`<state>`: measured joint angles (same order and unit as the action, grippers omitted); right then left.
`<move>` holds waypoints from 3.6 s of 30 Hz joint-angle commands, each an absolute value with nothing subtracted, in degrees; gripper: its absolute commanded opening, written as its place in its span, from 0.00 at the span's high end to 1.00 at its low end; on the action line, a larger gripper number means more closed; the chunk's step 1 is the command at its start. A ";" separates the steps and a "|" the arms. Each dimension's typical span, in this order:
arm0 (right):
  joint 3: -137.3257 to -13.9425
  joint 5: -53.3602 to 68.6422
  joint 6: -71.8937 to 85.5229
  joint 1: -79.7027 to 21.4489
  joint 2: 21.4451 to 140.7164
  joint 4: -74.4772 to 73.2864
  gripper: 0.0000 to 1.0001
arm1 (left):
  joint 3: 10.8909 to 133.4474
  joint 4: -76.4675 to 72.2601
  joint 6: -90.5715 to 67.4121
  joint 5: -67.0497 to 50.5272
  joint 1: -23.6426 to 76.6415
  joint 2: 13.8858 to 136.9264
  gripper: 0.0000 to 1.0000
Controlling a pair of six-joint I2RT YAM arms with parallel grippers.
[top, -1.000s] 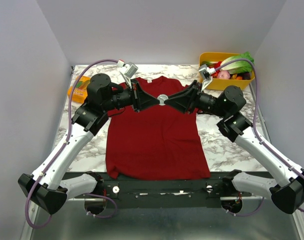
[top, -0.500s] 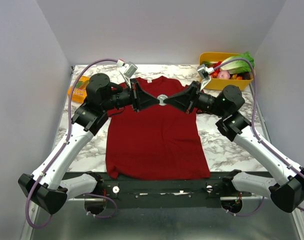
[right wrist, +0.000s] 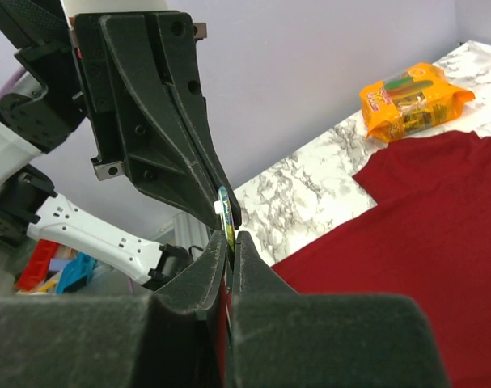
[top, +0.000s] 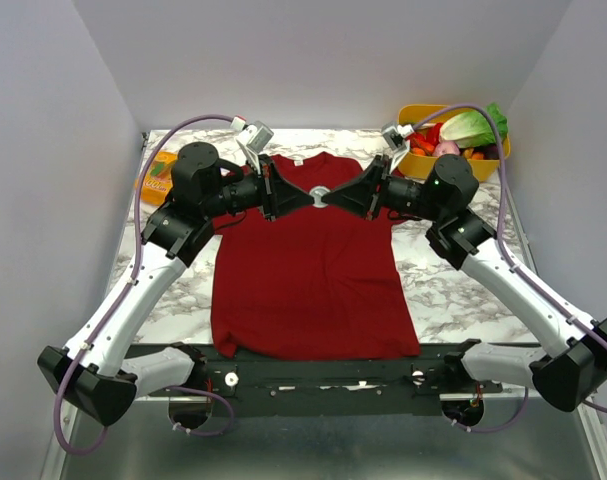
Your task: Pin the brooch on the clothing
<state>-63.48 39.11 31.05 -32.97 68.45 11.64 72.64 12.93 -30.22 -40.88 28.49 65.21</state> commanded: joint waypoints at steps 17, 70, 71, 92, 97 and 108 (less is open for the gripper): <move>-73.04 37.97 16.44 -33.49 78.23 -16.96 0.99 | 79.89 16.52 -26.19 -44.39 31.03 67.24 1.00; -63.54 23.21 5.88 -33.40 58.88 -10.28 0.00 | 81.11 23.28 -23.39 -24.81 31.03 67.76 1.00; -63.54 23.20 5.89 -33.31 59.15 -10.28 0.00 | 81.73 24.34 -22.94 -23.74 31.11 68.20 1.00; -56.52 31.53 20.64 -14.88 70.39 -13.09 0.00 | 103.78 49.91 -17.14 20.11 31.20 94.64 1.00; -51.95 31.82 21.36 -12.22 71.28 -13.01 0.00 | 108.01 55.19 -15.38 26.89 31.38 103.69 1.00; -46.76 31.91 20.48 -10.11 71.63 -12.92 0.00 | 108.37 56.17 -14.06 34.45 31.46 112.32 1.00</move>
